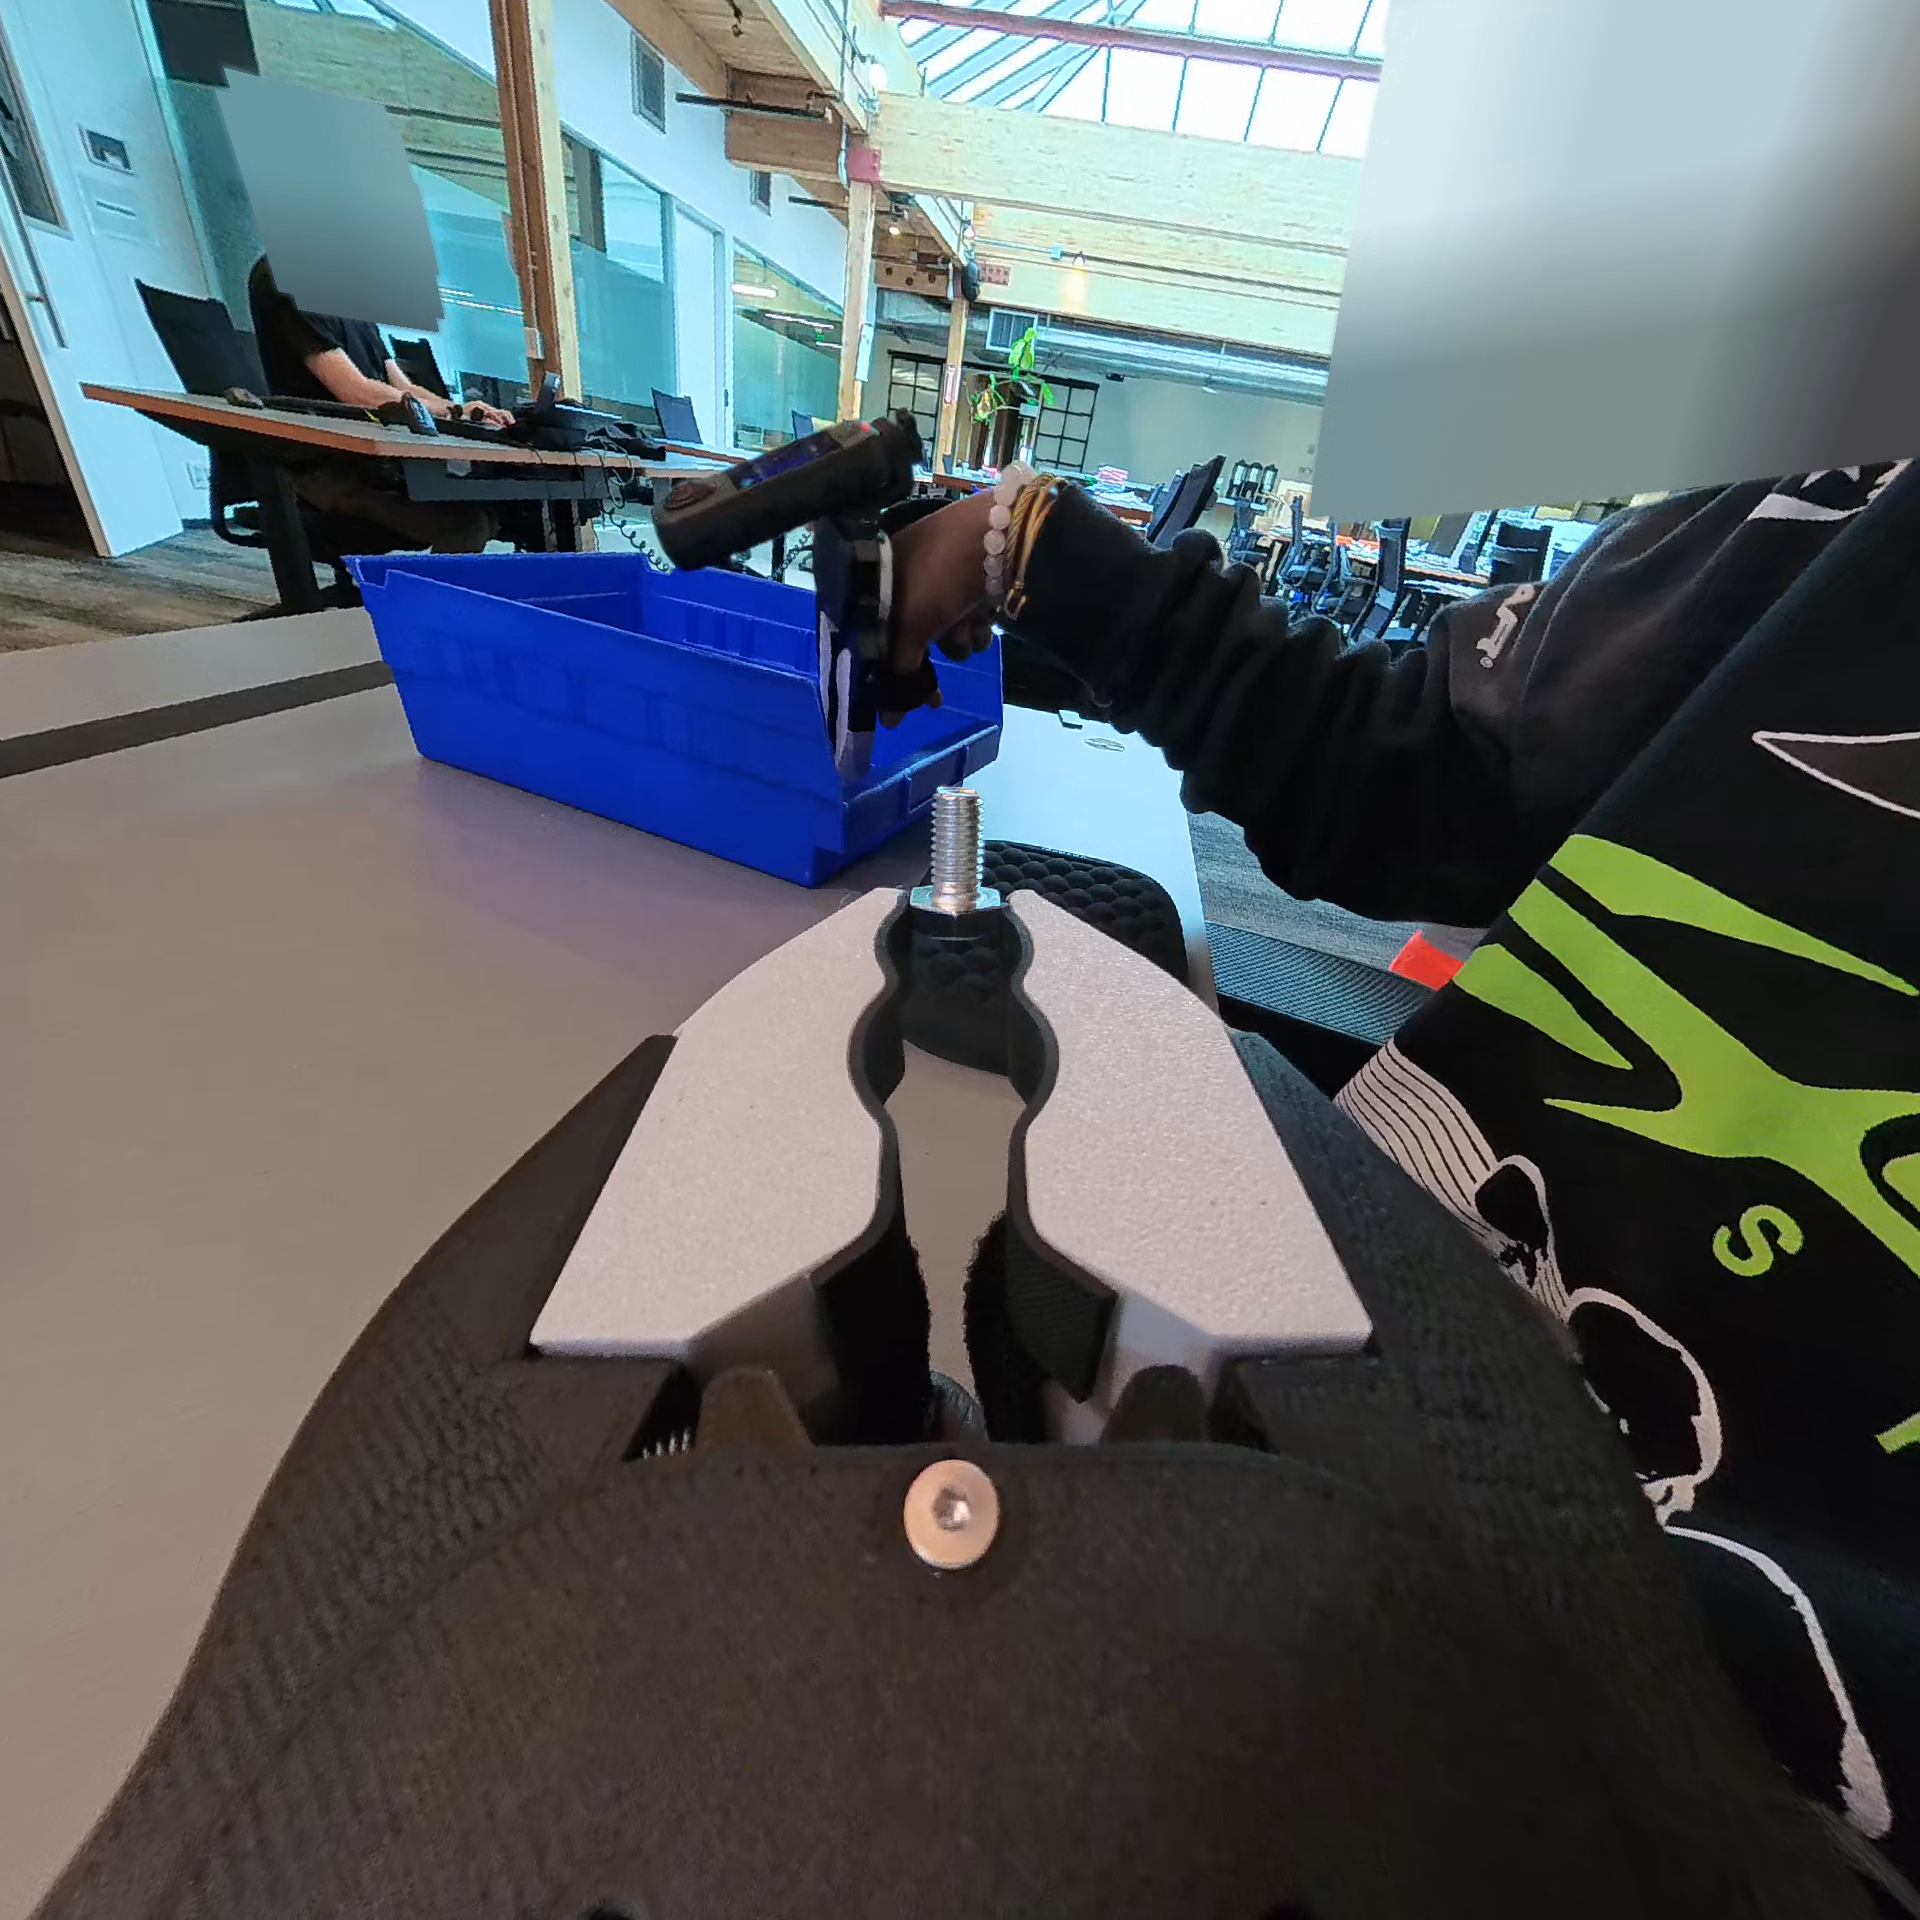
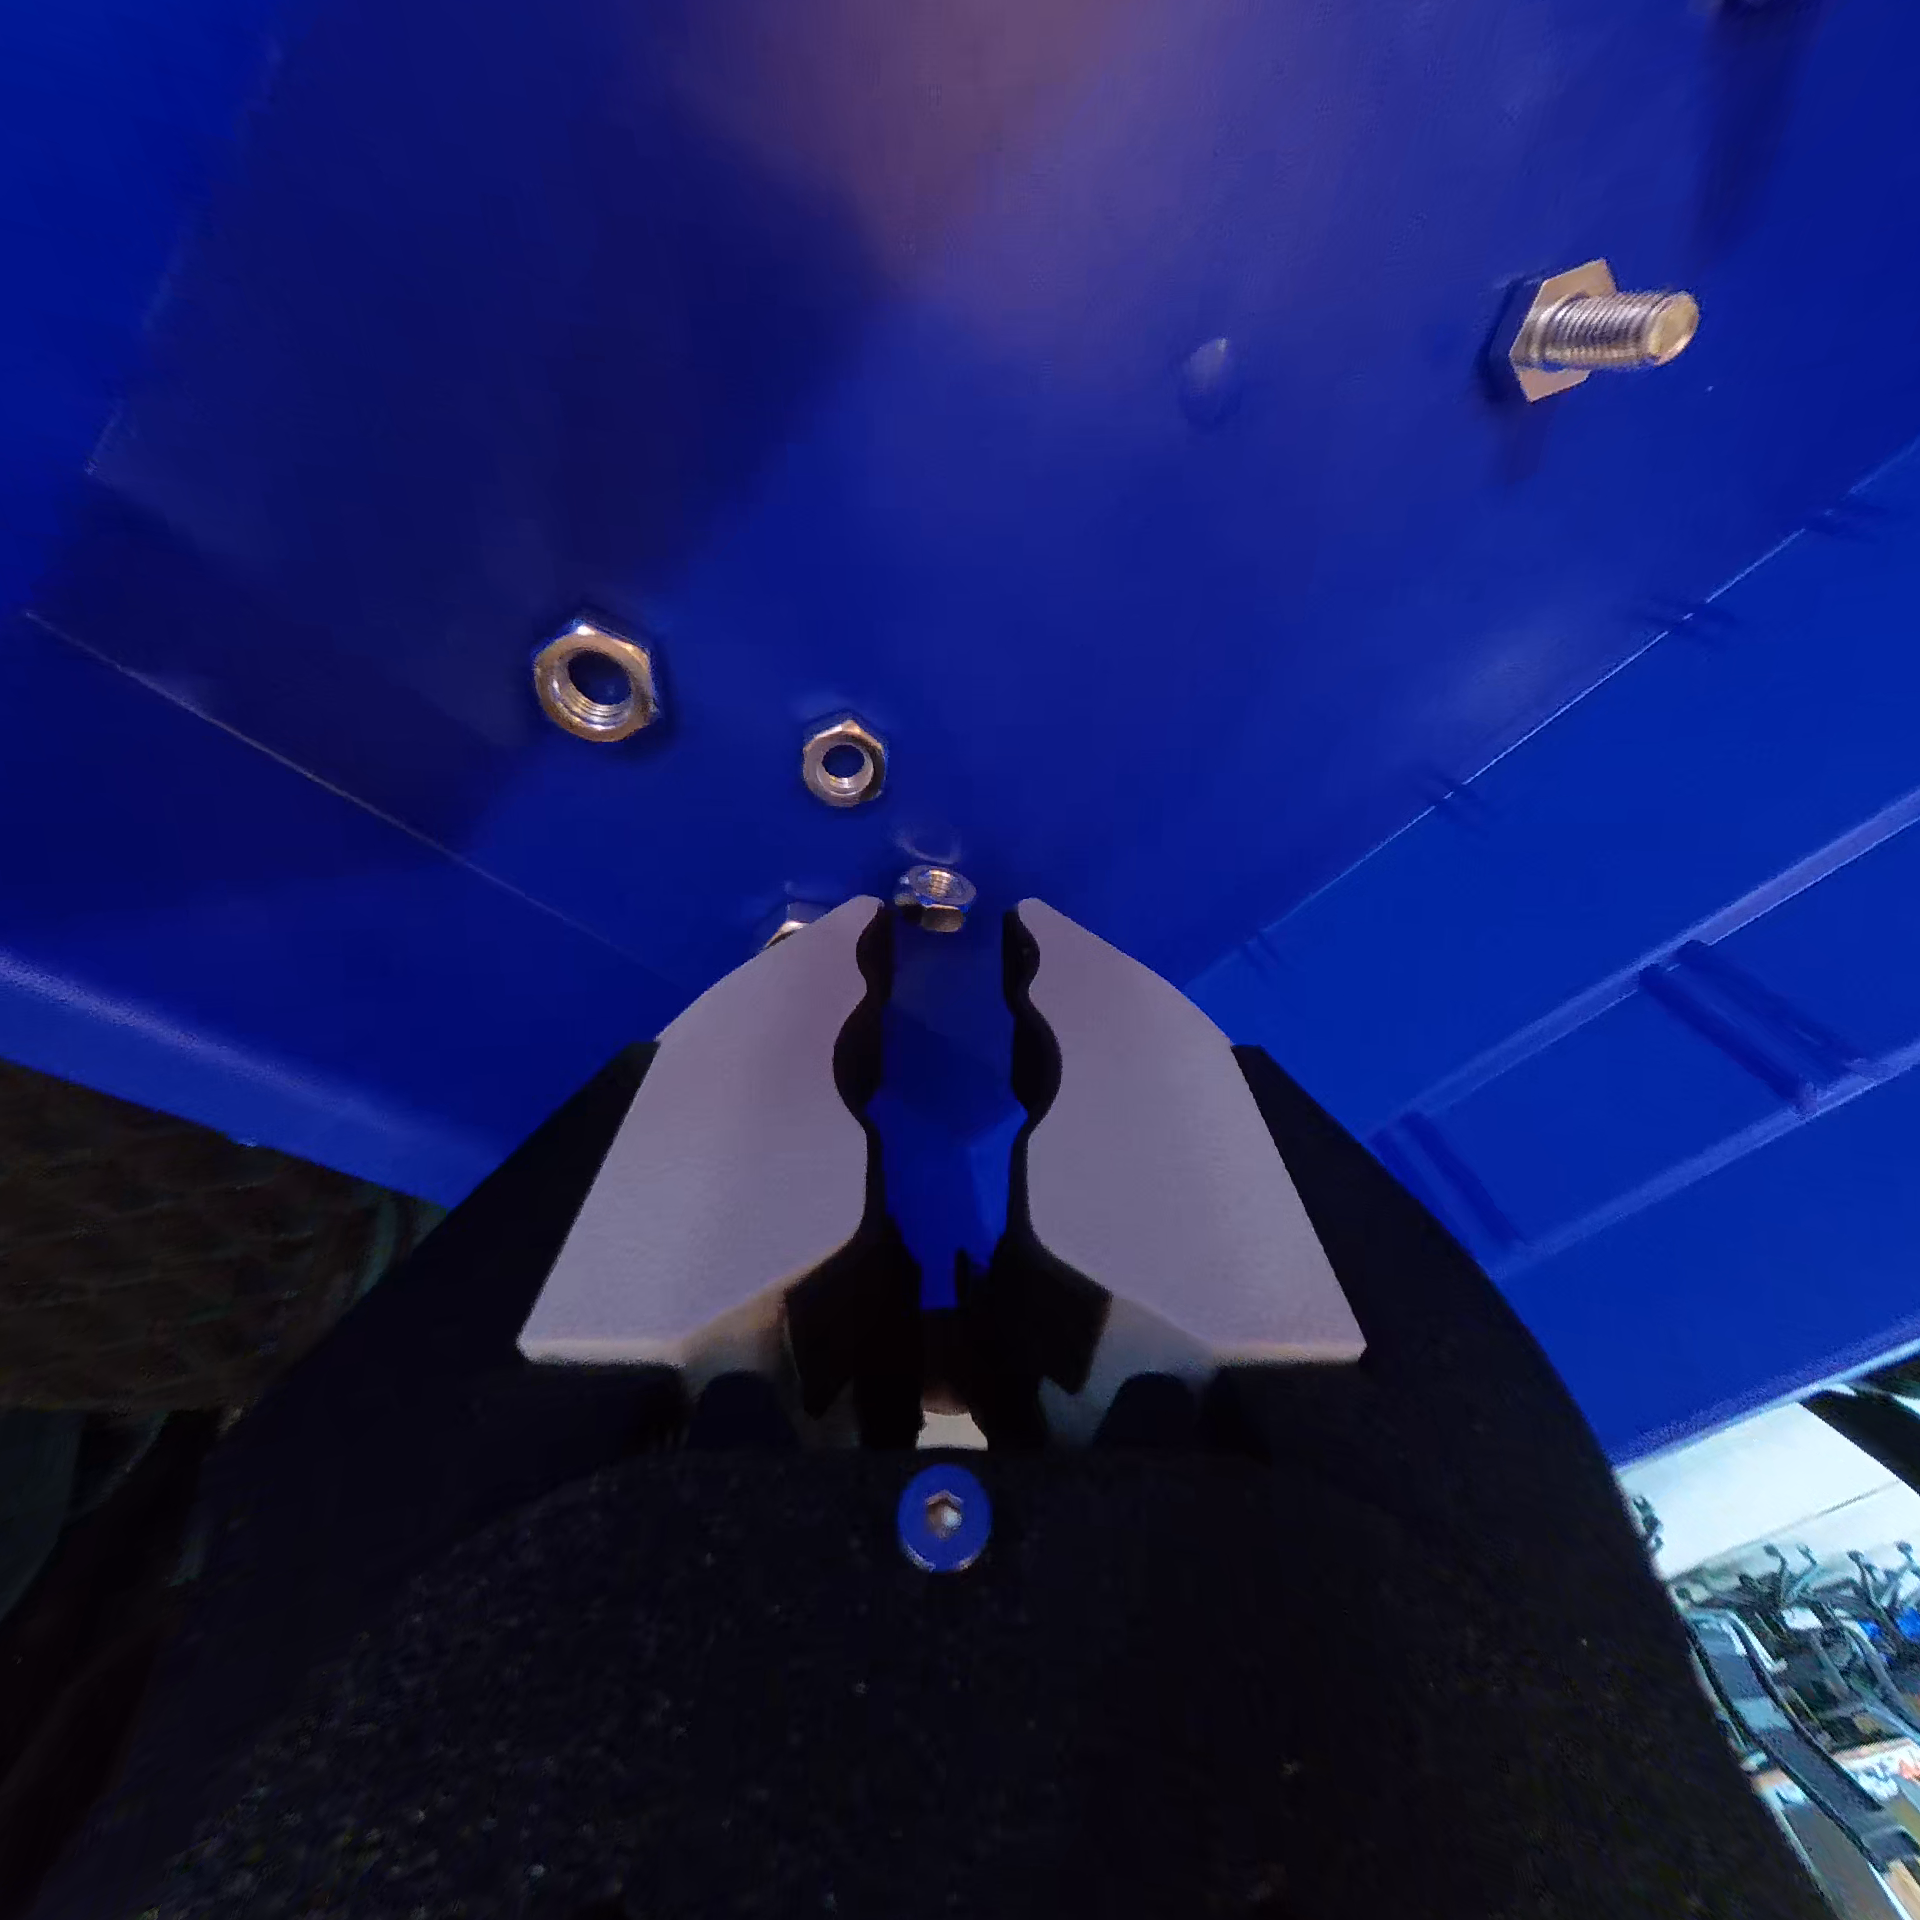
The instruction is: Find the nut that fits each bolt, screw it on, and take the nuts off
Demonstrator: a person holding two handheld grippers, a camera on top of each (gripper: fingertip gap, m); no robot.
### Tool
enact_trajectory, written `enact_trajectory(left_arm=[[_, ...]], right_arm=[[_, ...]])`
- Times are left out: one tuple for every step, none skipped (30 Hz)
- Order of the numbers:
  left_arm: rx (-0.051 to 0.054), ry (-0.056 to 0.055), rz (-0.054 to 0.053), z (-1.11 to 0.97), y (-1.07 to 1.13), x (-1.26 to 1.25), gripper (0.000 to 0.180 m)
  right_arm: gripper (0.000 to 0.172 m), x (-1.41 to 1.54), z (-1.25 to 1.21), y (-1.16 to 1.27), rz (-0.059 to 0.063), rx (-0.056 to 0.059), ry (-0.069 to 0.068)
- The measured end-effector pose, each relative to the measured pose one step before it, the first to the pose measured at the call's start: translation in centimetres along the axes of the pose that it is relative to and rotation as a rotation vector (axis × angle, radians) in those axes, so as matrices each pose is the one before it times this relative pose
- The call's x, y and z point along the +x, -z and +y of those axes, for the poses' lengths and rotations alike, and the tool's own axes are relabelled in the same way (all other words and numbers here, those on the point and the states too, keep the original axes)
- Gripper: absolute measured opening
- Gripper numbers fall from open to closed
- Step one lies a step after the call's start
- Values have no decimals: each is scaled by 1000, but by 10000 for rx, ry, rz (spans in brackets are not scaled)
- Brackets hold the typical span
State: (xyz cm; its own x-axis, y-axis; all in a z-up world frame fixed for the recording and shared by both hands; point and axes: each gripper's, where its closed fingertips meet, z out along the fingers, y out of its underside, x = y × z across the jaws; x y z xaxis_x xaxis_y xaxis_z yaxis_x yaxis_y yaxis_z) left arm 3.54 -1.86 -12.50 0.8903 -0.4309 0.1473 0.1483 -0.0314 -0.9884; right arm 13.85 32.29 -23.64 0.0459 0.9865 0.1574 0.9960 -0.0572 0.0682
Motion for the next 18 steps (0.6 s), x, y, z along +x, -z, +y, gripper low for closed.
enact_trajectory(left_arm=[[-15,0,-2,22,-16,7,15],[-18,-3,6,15,-23,12,15],[-19,-10,4,27,-22,3,15],[-20,-15,3,21,-21,22,15],[-19,-14,-13,29,-22,1,15],[-16,-11,-22,16,-24,-8,15],[-12,-11,-34,10,-13,-28,15],[-8,-15,-36,16,-20,-27,15],[-12,-16,-34,10,-18,-22,15],[-13,-17,-39,22,-16,-31,15],[-24,-9,-57,35,-36,-61,15],[-38,-10,-61,45,-43,-52,15],[-53,-31,-49,57,-63,-30,15],[-68,-47,-59,89,-64,-28,15],[-77,-61,-66,94,-68,-19,15],[-86,-80,-68,97,-86,0,15],[-99,-101,-41,125,-100,53,15],[-105,-115,-40,120,-89,58,15]], right_arm=[[21,38,-136,181,15,175,-20],[21,32,-155,209,9,195,-14],[21,46,-129,215,15,184,-21],[20,74,-55,224,36,130,-30],[20,124,-62,247,89,133,-20],[20,71,-87,319,72,173,-25],[20,-34,-202,443,52,271,-20],[20,-114,-443,626,74,458,12],[20,-310,-736,835,54,674,39],[19,-625,-1042,1039,-29,875,82],[20,-964,-1406,1183,-89,1074,163],[20,-1421,-1787,1239,-219,1243,227],[19,-1989,-2060,1172,-439,1315,266],[20,-2470,-2189,938,-646,1286,297],[19,-2883,-2110,600,-857,1148,332],[19,-3019,-1934,221,-964,983,335],[19,-2905,-1717,-194,-951,823,296],[18,-2619,-1333,-536,-888,578,257]])
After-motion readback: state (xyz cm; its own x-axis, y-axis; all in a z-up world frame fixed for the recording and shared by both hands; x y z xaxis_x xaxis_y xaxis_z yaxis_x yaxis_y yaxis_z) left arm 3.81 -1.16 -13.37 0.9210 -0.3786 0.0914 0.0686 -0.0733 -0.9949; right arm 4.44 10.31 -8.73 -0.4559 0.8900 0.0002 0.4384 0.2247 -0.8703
